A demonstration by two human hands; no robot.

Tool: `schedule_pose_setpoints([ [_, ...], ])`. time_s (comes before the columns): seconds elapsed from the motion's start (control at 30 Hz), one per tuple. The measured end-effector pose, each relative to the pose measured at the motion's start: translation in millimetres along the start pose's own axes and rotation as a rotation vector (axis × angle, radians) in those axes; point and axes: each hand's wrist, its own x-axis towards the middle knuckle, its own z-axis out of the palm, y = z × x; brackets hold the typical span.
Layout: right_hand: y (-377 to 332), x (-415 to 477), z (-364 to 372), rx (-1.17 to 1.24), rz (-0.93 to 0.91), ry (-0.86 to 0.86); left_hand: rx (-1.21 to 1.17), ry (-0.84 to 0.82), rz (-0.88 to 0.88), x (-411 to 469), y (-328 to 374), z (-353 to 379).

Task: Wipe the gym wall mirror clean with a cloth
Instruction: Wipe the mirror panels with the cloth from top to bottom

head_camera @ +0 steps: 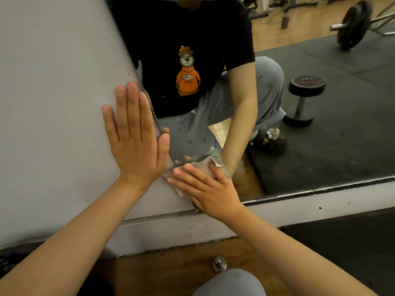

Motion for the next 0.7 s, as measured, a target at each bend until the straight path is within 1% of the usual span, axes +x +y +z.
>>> schedule_pose_setpoints([
  [0.07,5.3,-25.2,4.4,-0.032,-0.139,-0.078,-0.004,0.000,0.006,-1.4,-1.8,0.0],
  [0.23,33.7,-87.6,15.8,-0.018,-0.399,-0.260,0.016,-0.002,0.015,-1.0,-3.5,2.2],
  [0.3,49.6,-100.2,14.7,-0.014,-0.467,-0.320,0.020,0.004,0.013,-1.4,-3.7,3.1],
  [0.33,57.6,-104.3,12.5,-0.004,-0.471,-0.342,0.022,0.005,0.015,-1.6,-3.8,3.4],
  [0.43,83.3,-110.3,-0.8,0.014,-0.424,-0.350,0.019,0.002,0.019,-0.9,-4.3,3.5],
  [0.5,106.1,-107.1,-15.0,-0.034,-0.356,-0.269,0.014,0.003,0.014,-1.1,-3.5,3.3],
  [0.6,145.5,-79.3,-38.8,-0.132,-0.150,-0.102,0.019,0.005,0.011,-1.9,-2.4,4.7],
  [0.7,156.0,-44.7,-52.5,-0.094,0.106,0.013,0.023,0.002,-0.001,-0.8,-1.1,4.7],
])
